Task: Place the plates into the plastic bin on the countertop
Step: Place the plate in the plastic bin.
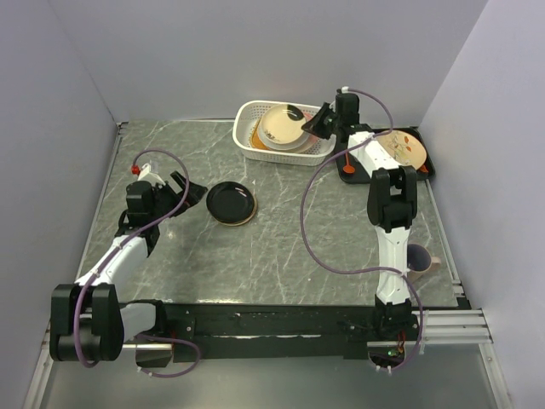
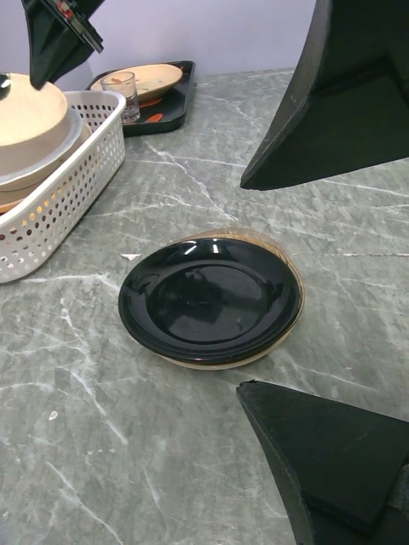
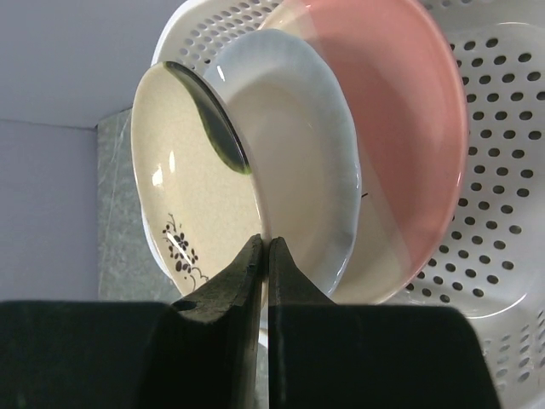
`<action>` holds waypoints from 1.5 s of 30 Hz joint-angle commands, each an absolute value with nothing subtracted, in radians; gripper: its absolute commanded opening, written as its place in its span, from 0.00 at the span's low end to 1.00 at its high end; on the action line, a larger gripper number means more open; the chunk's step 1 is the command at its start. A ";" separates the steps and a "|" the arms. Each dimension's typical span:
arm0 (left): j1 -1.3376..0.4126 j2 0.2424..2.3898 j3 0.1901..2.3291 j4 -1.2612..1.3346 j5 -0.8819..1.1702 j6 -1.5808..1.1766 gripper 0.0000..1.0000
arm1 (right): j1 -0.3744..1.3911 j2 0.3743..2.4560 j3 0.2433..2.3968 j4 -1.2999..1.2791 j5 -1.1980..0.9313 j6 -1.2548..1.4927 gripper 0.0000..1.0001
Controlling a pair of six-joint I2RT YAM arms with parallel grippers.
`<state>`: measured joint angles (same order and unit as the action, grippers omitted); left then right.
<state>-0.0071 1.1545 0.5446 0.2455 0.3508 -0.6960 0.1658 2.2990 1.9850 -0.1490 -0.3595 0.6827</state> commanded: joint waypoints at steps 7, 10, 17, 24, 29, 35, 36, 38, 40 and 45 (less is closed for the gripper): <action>-0.003 1.166 0.565 0.276 0.374 -0.676 0.99 | 0.161 2.307 2.062 -0.136 -0.322 0.689 0.05; -0.003 1.164 0.563 0.276 0.373 -0.675 0.99 | 0.160 2.319 2.078 -0.167 -0.311 0.684 0.08; -0.003 1.160 0.554 0.279 0.377 -0.678 0.99 | 0.153 2.321 2.068 -0.175 -0.304 0.680 0.12; -0.003 1.152 0.546 0.279 0.376 -0.681 0.99 | 0.149 2.316 2.043 -0.176 -0.295 0.672 0.18; -0.003 1.144 0.541 0.278 0.374 -0.681 0.99 | 0.149 2.313 2.027 -0.173 -0.304 0.670 0.39; -0.003 1.157 0.537 0.287 0.383 -0.683 0.99 | 0.147 2.221 1.915 -0.101 -0.284 0.669 0.61; -0.003 1.166 0.537 0.291 0.382 -0.684 0.99 | 0.146 2.209 1.902 -0.089 -0.281 0.666 0.63; -0.003 1.178 0.538 0.301 0.388 -0.683 0.99 | 0.146 2.180 1.885 -0.086 -0.278 0.661 0.66; -0.003 1.201 0.541 0.305 0.394 -0.684 0.99 | 0.146 2.163 1.872 -0.078 -0.279 0.657 0.67; -0.003 1.268 0.552 0.305 0.393 -0.678 0.97 | 0.146 2.080 1.761 -0.020 -0.298 0.670 0.67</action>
